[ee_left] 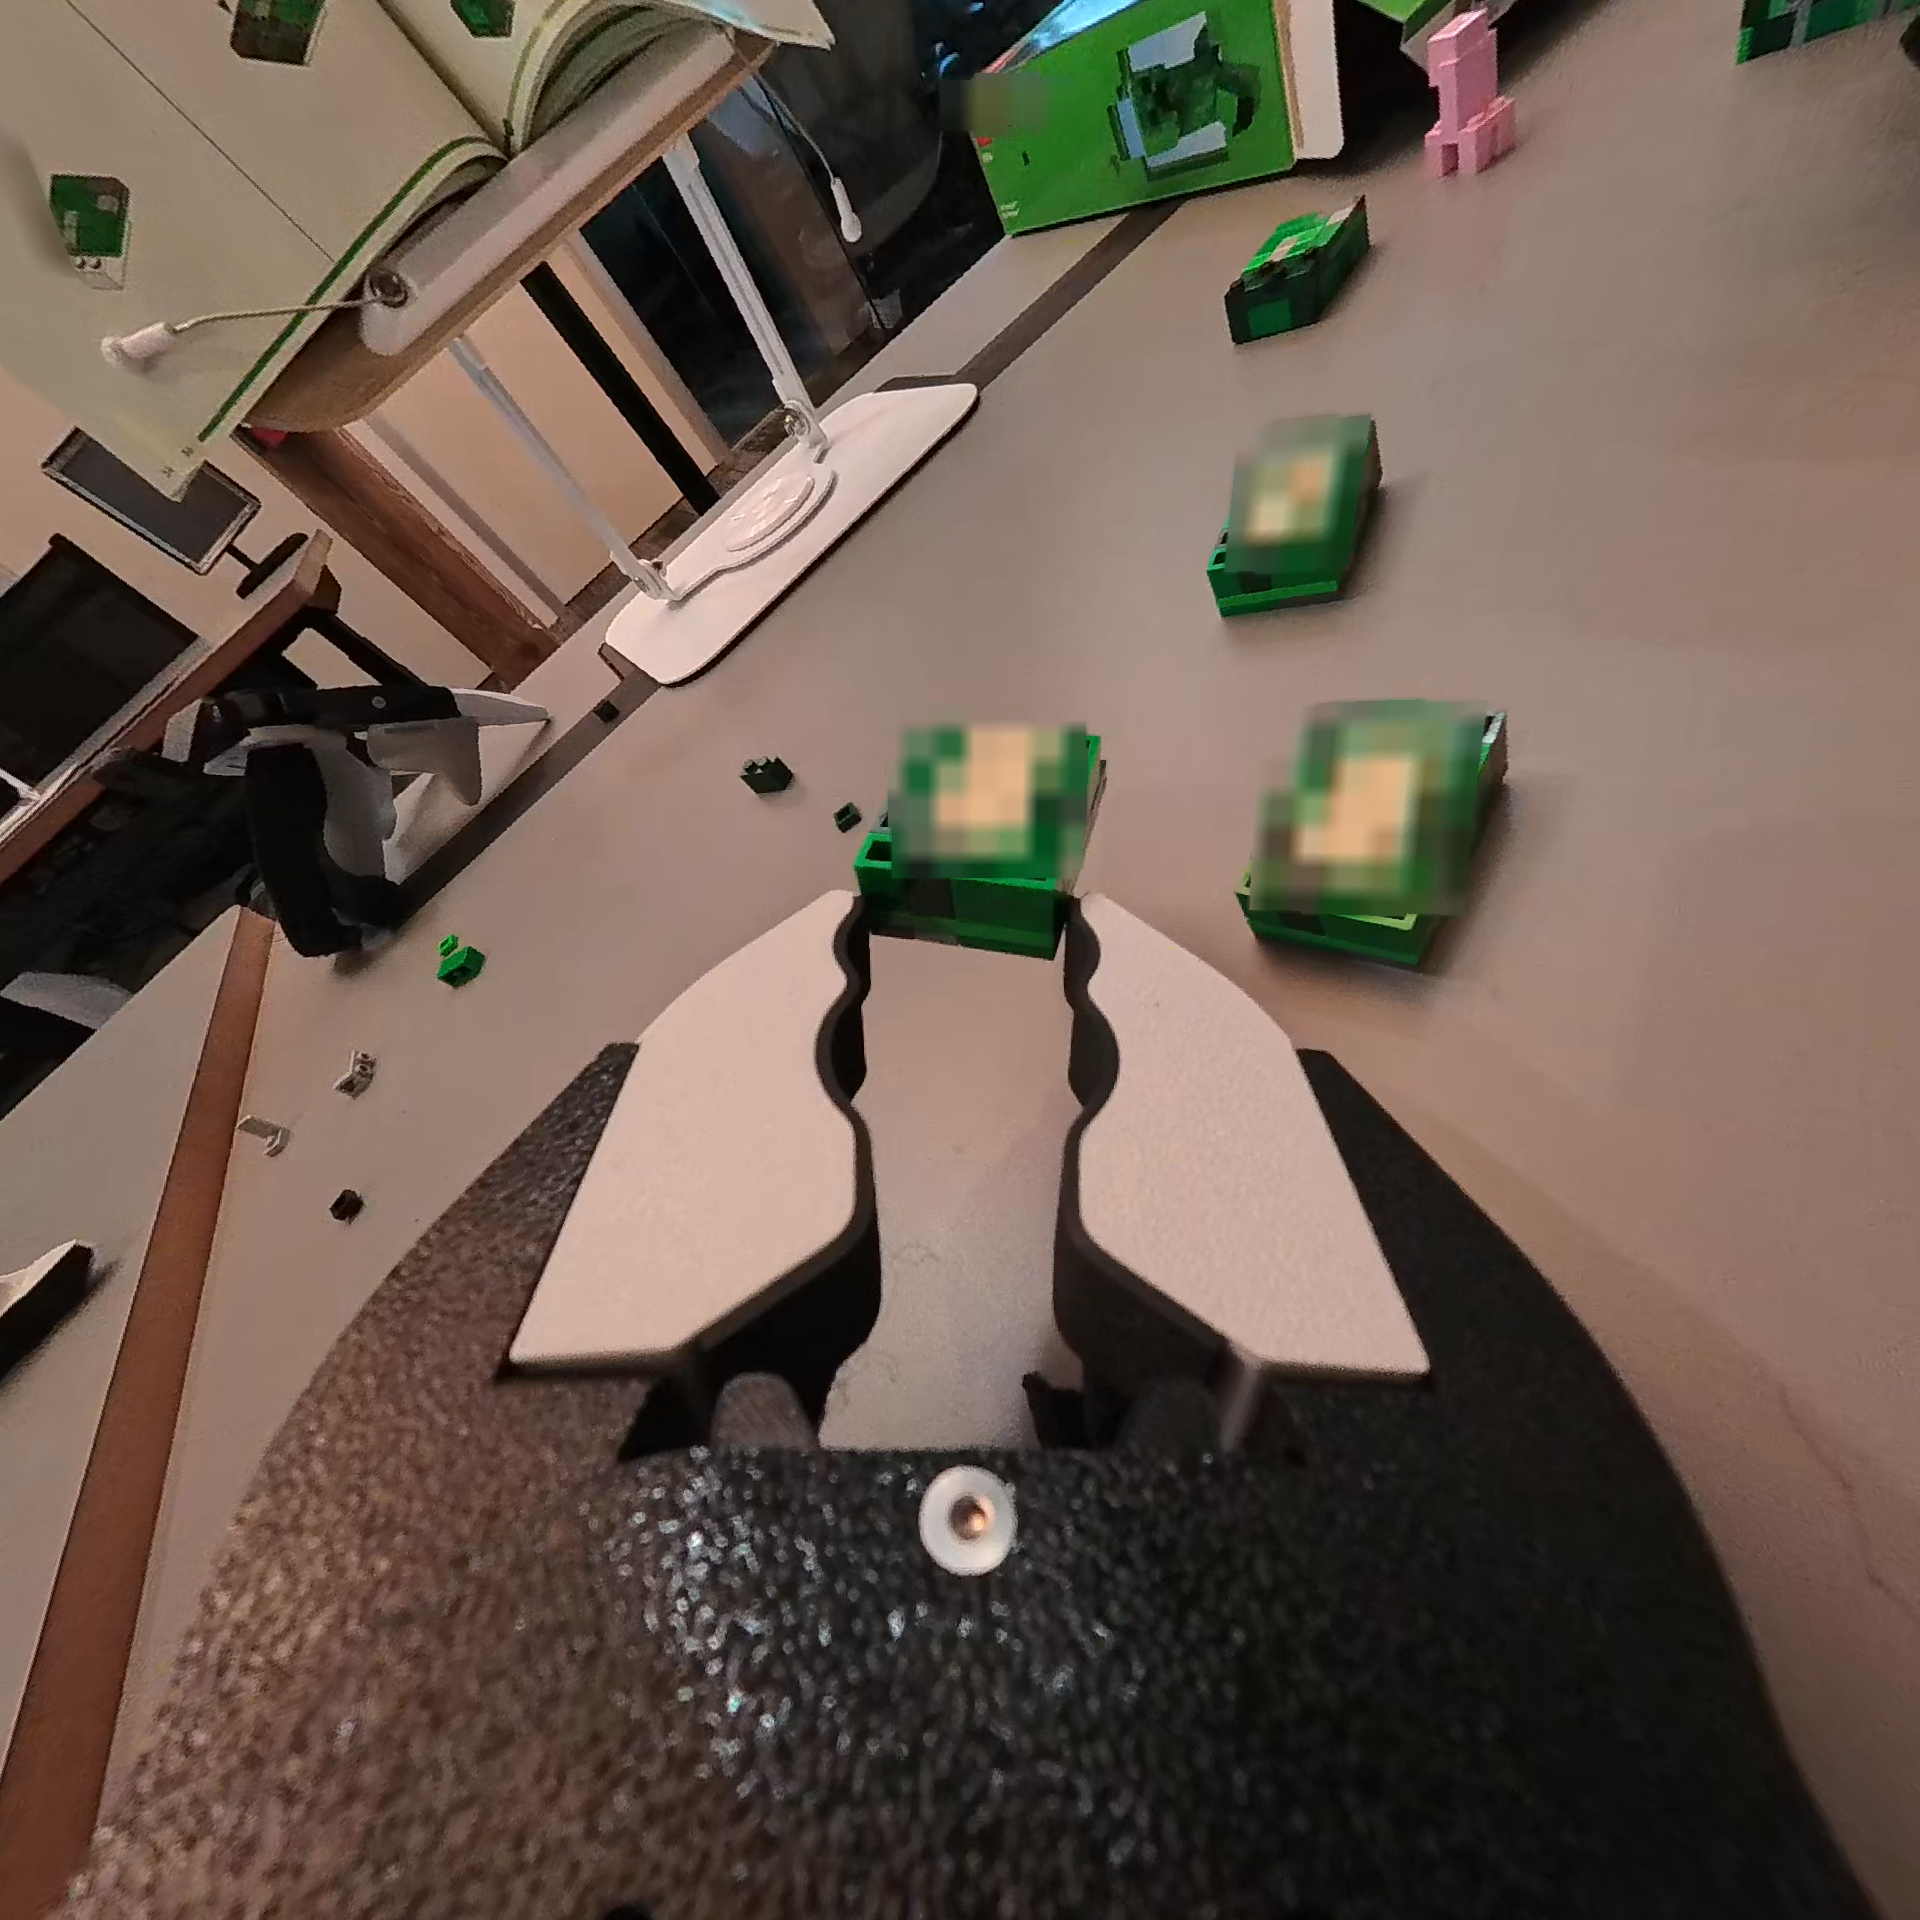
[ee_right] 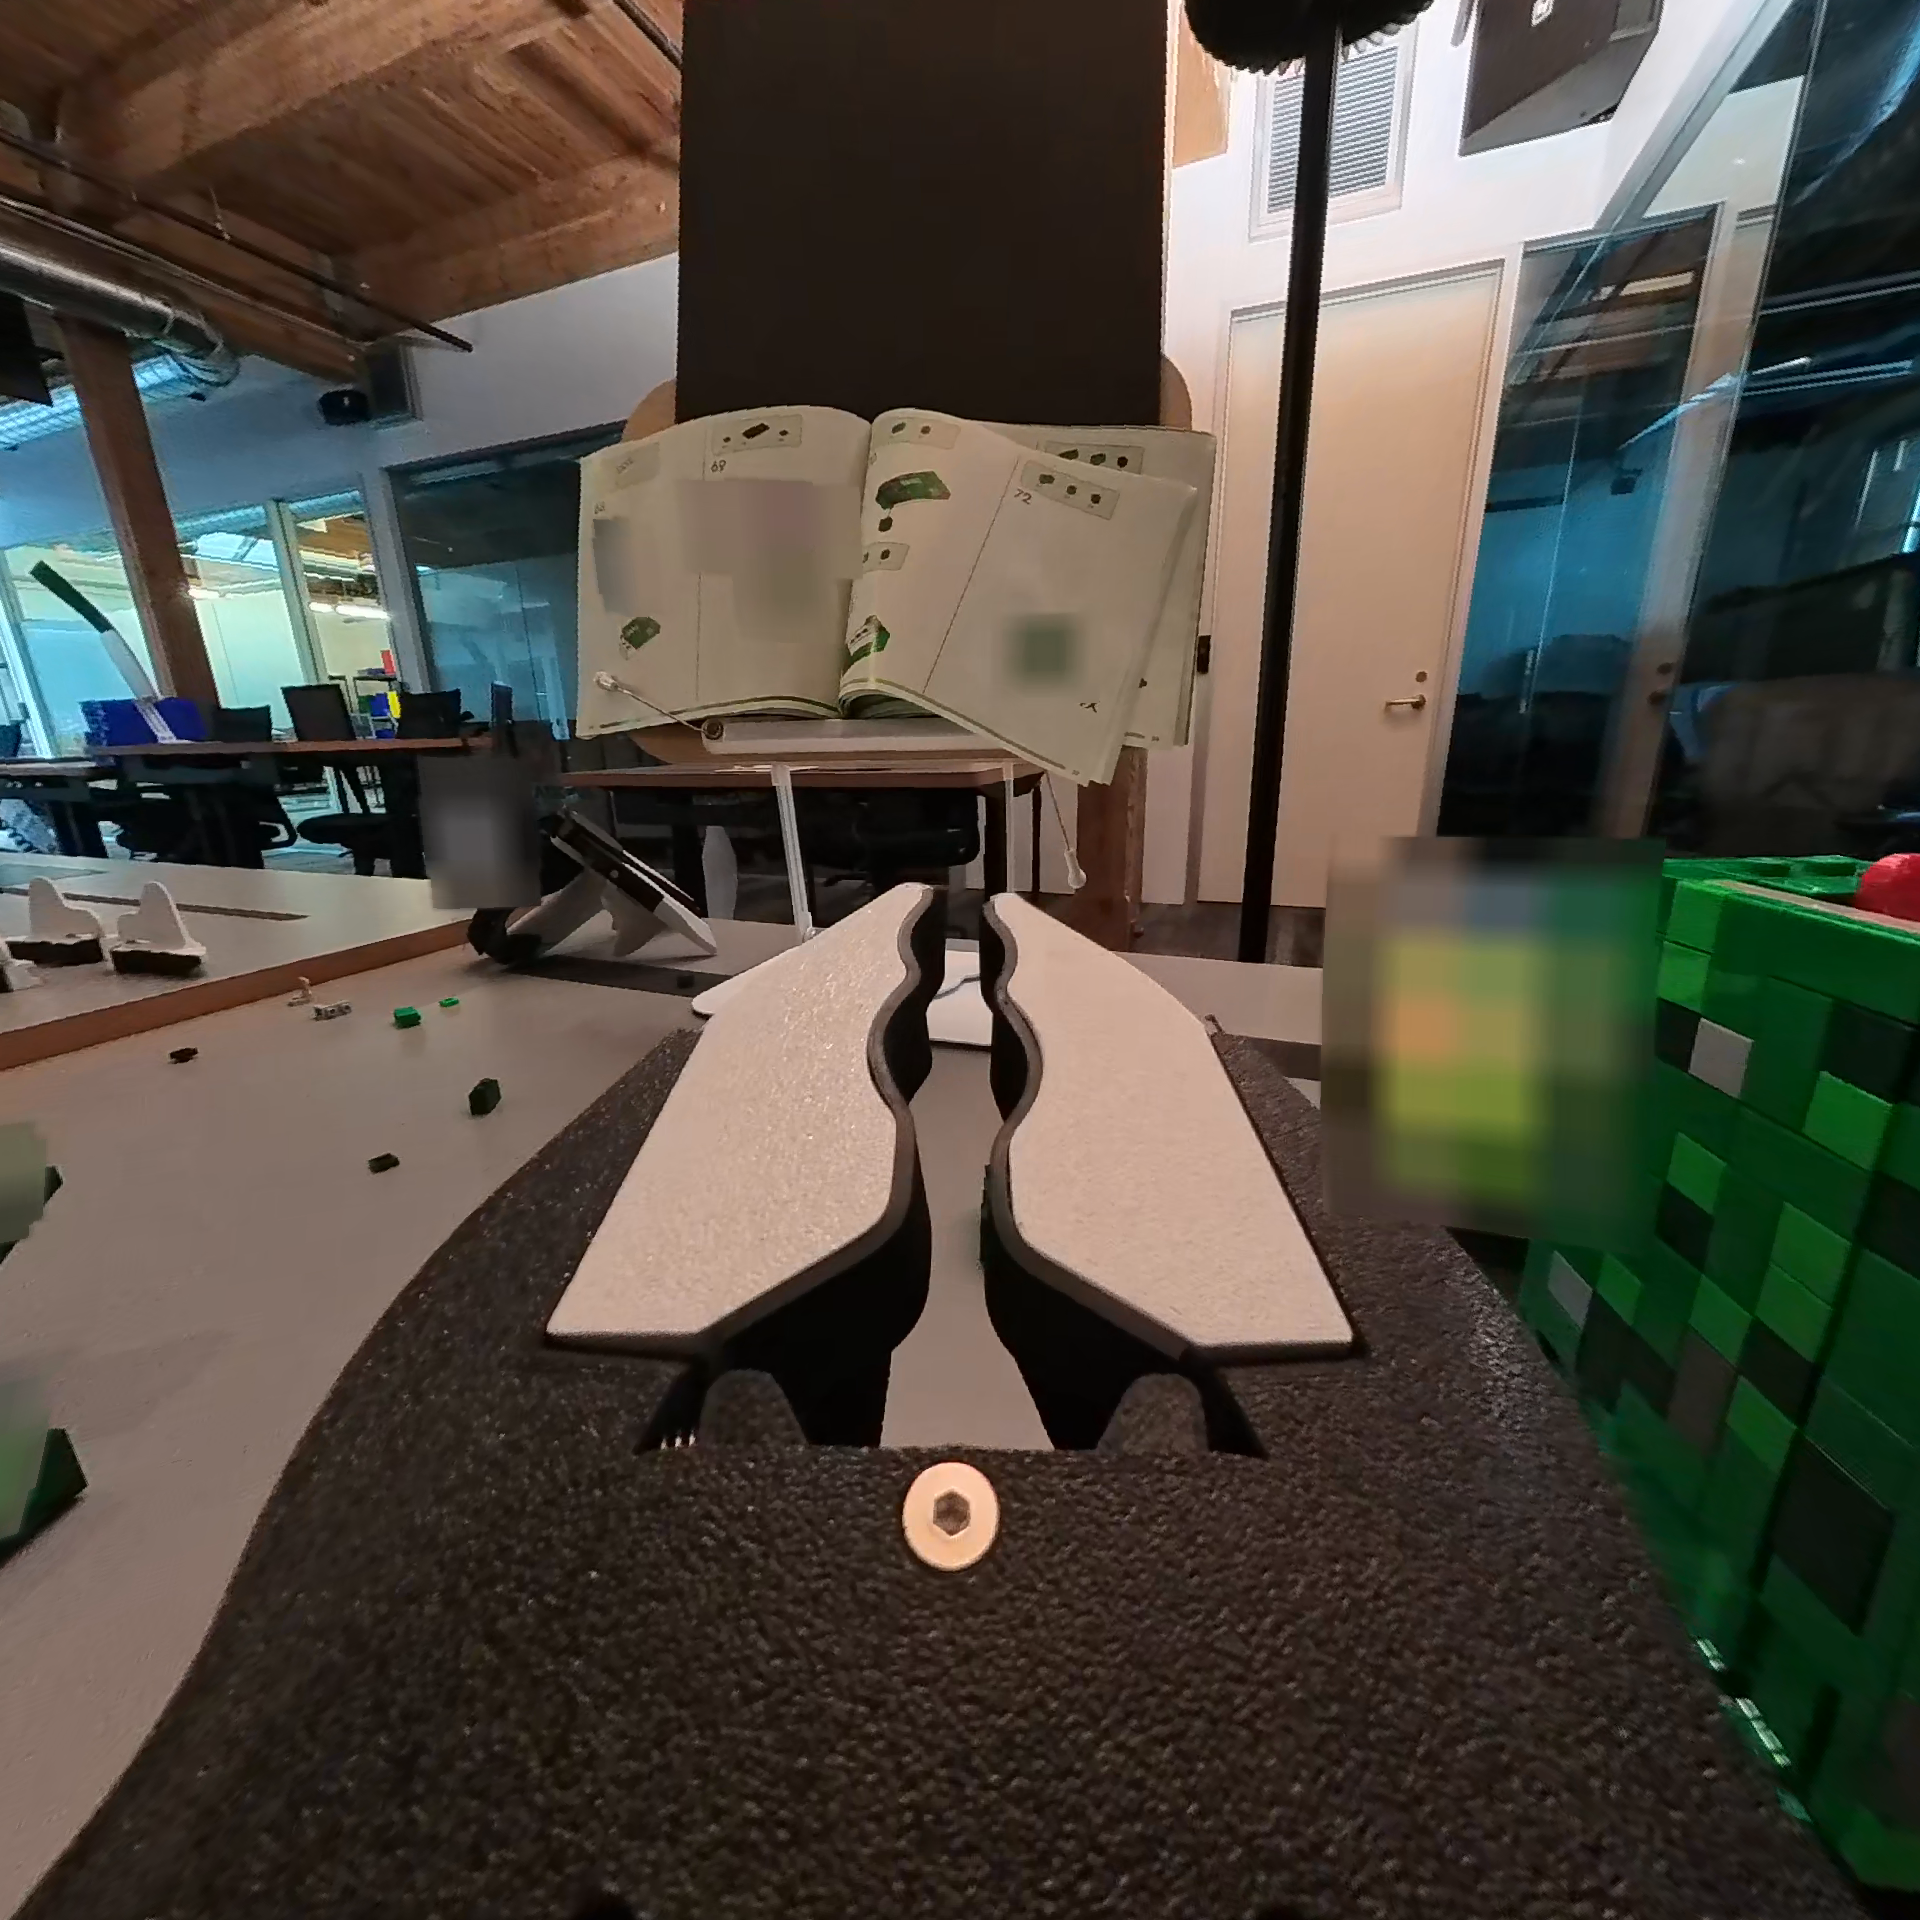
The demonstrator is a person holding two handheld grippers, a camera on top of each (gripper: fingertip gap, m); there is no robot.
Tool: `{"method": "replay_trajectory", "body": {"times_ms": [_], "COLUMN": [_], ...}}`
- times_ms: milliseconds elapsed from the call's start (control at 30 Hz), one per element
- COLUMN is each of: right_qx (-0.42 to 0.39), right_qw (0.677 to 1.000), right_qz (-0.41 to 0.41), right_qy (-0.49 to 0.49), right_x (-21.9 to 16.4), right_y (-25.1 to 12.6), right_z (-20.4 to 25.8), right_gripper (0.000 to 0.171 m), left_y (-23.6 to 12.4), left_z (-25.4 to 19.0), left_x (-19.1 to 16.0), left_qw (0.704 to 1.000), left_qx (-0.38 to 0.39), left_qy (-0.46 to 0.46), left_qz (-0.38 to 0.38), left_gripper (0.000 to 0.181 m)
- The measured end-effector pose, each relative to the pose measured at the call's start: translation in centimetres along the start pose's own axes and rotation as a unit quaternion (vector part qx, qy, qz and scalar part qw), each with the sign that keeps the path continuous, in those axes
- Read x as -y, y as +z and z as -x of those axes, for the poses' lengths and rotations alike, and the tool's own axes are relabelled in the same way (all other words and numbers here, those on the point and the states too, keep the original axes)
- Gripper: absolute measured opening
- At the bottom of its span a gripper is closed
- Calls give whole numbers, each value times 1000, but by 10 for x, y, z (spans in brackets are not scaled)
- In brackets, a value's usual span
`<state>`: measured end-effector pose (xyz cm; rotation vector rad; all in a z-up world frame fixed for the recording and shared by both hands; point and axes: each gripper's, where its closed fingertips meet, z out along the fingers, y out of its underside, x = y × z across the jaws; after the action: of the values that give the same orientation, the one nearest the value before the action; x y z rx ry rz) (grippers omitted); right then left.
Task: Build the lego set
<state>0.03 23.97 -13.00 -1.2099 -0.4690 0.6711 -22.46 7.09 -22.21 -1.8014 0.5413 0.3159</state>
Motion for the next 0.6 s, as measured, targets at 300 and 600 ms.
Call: {"method": "replay_trajectory", "body": {"times_ms": [300, 600], "right_qx": [9, 15], "right_qw": [1000, 1000], "right_qz": [8, 10], "right_qy": [2, 0], "right_x": [-3, -4], "right_y": [1, 1], "right_z": [3, 6], "right_gripper": [5, 4], "left_y": [0, 0], "left_z": [-1, -4], "left_x": [1, 1], "left_qw": [1000, 1000], "left_qx": [-4, -17], "left_qy": [0, -1], "left_qz": [-2, -2], "left_gripper": [35, 35]}}
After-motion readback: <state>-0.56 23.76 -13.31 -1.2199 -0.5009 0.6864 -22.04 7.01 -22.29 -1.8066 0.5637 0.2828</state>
